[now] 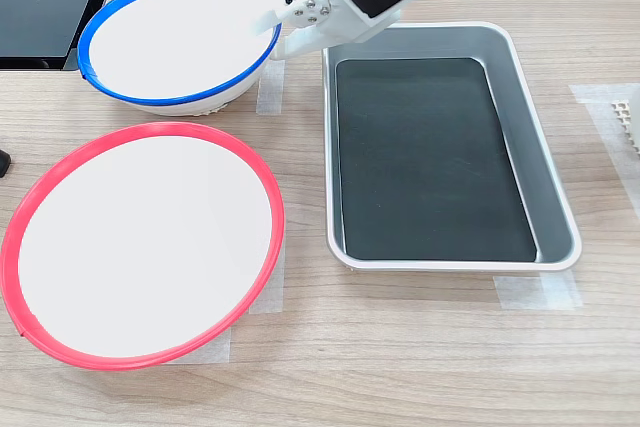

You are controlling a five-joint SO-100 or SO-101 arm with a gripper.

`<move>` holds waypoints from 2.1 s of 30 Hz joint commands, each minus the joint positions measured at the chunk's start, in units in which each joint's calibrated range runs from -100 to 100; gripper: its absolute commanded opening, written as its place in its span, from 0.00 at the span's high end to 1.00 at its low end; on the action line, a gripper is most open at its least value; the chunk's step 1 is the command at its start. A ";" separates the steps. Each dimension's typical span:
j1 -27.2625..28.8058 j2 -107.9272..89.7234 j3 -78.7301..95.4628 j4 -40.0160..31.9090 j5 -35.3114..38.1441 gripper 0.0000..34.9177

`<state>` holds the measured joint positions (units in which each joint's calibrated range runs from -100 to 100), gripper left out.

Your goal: Lift the stacked dish and set it down on the table.

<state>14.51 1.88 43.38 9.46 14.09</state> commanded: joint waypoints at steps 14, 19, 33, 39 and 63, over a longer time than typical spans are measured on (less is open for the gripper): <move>-6.09 -19.66 -7.74 37.46 -0.24 0.63; -10.61 -31.94 -9.65 41.92 -4.35 0.99; -14.47 -88.14 51.62 19.06 -14.46 1.00; -15.22 -97.27 56.44 28.22 -14.51 1.00; -14.56 -100.85 56.62 37.96 -14.26 0.99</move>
<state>-0.53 -98.64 100.00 47.31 -0.07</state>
